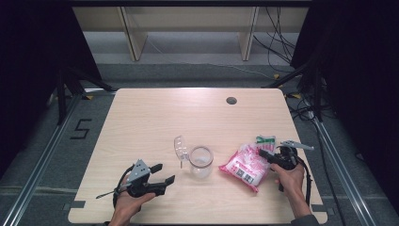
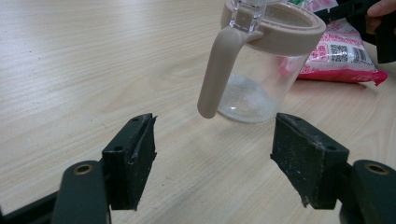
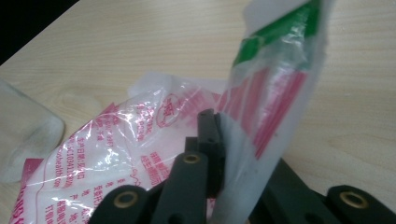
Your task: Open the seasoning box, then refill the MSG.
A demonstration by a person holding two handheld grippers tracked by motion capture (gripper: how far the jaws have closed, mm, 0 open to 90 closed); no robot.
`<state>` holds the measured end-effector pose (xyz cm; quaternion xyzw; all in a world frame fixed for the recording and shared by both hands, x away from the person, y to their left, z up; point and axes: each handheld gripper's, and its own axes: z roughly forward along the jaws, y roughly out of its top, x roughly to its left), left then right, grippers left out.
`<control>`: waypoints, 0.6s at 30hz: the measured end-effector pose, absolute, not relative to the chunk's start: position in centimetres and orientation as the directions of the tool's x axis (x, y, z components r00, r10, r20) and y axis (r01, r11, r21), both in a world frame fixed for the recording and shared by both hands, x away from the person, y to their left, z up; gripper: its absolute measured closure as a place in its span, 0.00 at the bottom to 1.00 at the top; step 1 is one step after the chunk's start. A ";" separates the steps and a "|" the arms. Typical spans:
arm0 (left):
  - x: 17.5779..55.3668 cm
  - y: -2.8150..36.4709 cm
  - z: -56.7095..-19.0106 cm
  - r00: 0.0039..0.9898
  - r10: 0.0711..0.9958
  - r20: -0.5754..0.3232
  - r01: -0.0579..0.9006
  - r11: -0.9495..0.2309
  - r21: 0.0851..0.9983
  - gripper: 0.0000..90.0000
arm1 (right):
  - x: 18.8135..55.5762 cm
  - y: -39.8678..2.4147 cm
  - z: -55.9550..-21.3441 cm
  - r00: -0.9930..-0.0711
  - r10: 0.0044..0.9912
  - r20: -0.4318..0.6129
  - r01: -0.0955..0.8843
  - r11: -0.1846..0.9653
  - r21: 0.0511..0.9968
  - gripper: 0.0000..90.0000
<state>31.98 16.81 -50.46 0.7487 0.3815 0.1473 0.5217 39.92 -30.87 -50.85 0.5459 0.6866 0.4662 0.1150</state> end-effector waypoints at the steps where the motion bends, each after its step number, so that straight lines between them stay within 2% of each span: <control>1: 32.0 16.8 -50.4 0.665 0.725 -0.178 0.418 -0.164 0.894 0.33 | 40.0 -31.0 -50.8 -0.412 0.855 0.316 0.622 0.011 0.783 1.00; 2: 32.0 16.8 -50.4 0.666 0.725 -0.178 0.417 -0.163 0.894 0.33 | 39.7 -30.6 -50.5 -0.386 0.858 0.339 0.633 -0.020 0.774 1.00; 6: 31.9 16.8 -50.4 0.665 0.727 -0.173 0.417 -0.169 0.893 0.33 | 39.3 -30.6 -49.7 -0.417 0.847 0.330 0.616 -0.004 0.788 1.00; 7: 32.0 16.8 -50.4 0.673 0.718 -0.176 0.411 -0.165 0.897 0.33 | 39.5 -30.7 -49.8 -0.444 0.845 0.297 0.572 0.011 0.820 1.00; 10: 31.9 16.8 -50.3 0.666 0.725 -0.175 0.412 -0.162 0.897 0.33 | 38.9 -30.4 -48.9 -0.449 0.831 0.329 0.563 -0.023 0.826 1.00; 13: 31.9 16.8 -50.3 0.671 0.721 -0.173 0.410 -0.166 0.897 0.33 | 38.4 -30.3 -48.1 -0.485 0.824 0.291 0.515 0.000 0.857 1.00; 18: 31.8 16.7 -50.4 0.672 0.721 -0.171 0.412 -0.171 0.895 0.33 | 37.5 -29.3 -46.7 -0.514 0.804 0.300 0.478 -0.022 0.878 1.00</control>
